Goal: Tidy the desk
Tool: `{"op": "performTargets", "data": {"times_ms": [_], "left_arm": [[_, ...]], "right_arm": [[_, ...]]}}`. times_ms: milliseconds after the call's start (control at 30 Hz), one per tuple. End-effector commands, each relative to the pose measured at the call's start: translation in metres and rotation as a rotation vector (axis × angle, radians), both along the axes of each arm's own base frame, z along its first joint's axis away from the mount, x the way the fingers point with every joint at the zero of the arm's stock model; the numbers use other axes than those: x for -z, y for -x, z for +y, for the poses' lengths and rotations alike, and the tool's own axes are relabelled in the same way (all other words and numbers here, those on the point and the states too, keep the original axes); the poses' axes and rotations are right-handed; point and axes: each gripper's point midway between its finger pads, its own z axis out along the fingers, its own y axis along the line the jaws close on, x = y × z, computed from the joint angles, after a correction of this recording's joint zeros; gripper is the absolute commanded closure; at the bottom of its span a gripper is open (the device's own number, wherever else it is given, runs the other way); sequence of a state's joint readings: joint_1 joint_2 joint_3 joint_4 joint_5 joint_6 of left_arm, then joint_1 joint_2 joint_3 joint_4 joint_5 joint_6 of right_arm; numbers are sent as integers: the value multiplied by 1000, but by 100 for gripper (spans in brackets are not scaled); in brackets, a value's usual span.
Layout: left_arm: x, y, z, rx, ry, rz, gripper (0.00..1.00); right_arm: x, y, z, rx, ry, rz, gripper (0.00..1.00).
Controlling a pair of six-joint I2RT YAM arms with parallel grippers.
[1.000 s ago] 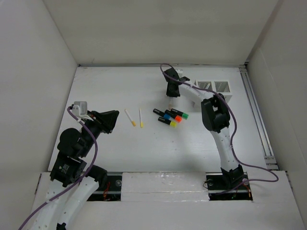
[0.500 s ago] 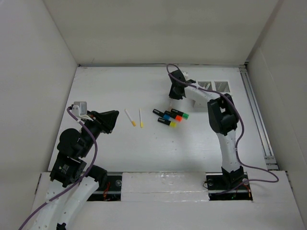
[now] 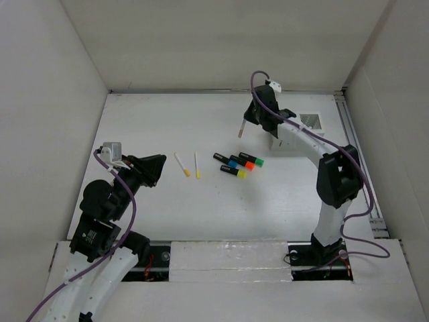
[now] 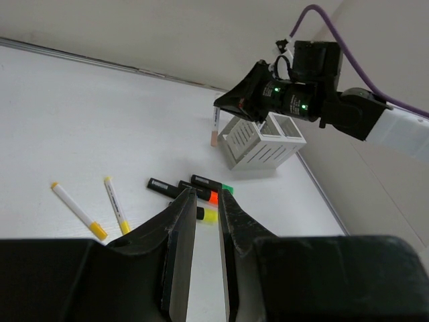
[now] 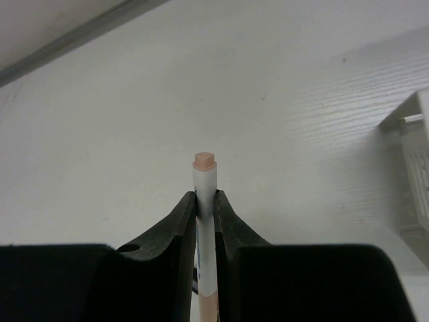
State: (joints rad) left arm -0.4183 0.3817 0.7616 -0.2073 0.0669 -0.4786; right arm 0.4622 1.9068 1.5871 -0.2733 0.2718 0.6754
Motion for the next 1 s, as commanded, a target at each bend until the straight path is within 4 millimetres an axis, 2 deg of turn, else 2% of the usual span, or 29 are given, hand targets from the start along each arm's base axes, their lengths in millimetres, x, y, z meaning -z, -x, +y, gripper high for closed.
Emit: {"op": "performTargets", "data": {"times_ms": [0,67,100,200,233,367,433,467,533,633,700,900,967], "left_arm": [[-19,3,0,11,14,-62,84],[-19,3,-1,11,14,-62,84],[-19,4,-1,14,14,-62,83],[-19,3,0,9,14,-62,84],[-19,3,0,9,13,-61,84],[-20,4,0,9,16,-66,84],[-18,3,-1,14,12,-58,83],[-19,3,-1,14,13,-61,83],[-18,3,0,9,13,-59,84],[-18,3,0,9,12,-58,84],[-18,2,-1,11,12,-58,84],[-18,4,0,9,13,-59,84],[-19,4,0,9,14,-62,84]], "right_arm": [[-52,-10,-30,116,-27,-154,100],[-64,-14,-54,193,-12,-189,100],[-73,-16,-73,240,-13,-207,100],[-89,-18,-114,370,-1,-241,100],[-94,-19,-139,444,20,-257,100],[-104,-13,-194,600,55,-301,100],[-112,-9,-216,663,53,-332,100],[-108,-8,-230,702,55,-332,100],[-110,-5,-246,758,65,-346,100],[-110,1,-259,801,85,-359,100],[-111,2,-259,805,82,-373,100],[-90,2,-237,782,129,-351,100],[-91,-1,-225,763,129,-368,100]]}}
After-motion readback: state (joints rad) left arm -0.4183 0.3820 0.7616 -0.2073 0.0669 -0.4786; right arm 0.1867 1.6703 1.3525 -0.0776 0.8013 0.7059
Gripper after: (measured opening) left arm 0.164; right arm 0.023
